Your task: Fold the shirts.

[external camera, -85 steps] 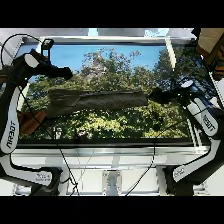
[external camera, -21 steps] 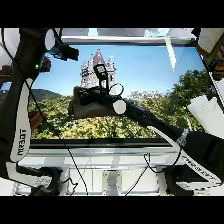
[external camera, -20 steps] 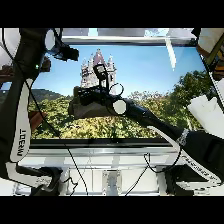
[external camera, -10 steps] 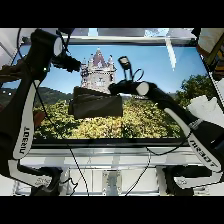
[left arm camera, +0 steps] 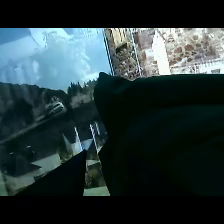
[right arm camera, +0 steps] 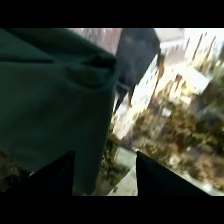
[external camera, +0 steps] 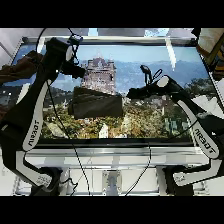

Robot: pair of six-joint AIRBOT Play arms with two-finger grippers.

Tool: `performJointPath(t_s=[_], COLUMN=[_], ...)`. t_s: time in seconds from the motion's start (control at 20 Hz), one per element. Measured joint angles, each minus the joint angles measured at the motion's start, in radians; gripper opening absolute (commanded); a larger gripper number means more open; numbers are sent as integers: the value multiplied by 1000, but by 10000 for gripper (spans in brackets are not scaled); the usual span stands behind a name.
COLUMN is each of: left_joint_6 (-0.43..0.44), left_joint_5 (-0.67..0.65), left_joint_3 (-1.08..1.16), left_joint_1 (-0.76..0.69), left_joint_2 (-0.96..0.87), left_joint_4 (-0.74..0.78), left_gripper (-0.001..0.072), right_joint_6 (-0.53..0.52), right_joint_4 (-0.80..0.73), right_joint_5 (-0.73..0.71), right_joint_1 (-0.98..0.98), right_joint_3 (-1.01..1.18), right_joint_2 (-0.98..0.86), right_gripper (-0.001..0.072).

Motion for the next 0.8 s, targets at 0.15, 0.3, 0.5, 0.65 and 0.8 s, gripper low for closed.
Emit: performJointPath(t_s=[0.15, 0.3, 0.5, 0.65, 0.8], left_joint_6=[0, 0, 1, 1, 1], left_joint_5=[0, -1, -1, -2, -2], left_joint_3=[0, 0, 0, 0, 0], left_joint_1=[0, 0, 0, 0, 0], left_joint_2=[-21, -31, -35, -36, -36], left_joint_4=[-8, -11, -11, -11, -11], left_gripper=[298, 298, 298, 298, 298], right_joint_6=[1, -53, -151, -238, -296], right_joint_4=[78, 216, 369, 426, 448], right_joint_5=[25, 29, -22, -67, -87], right_joint_1=[10, 48, 109, 132, 121], right_joint_3=[-21, -29, -32, -18, 57], right_joint_2=[-76, -153, -219, -236, -230], right_gripper=[443, 438, 22, 22, 21])
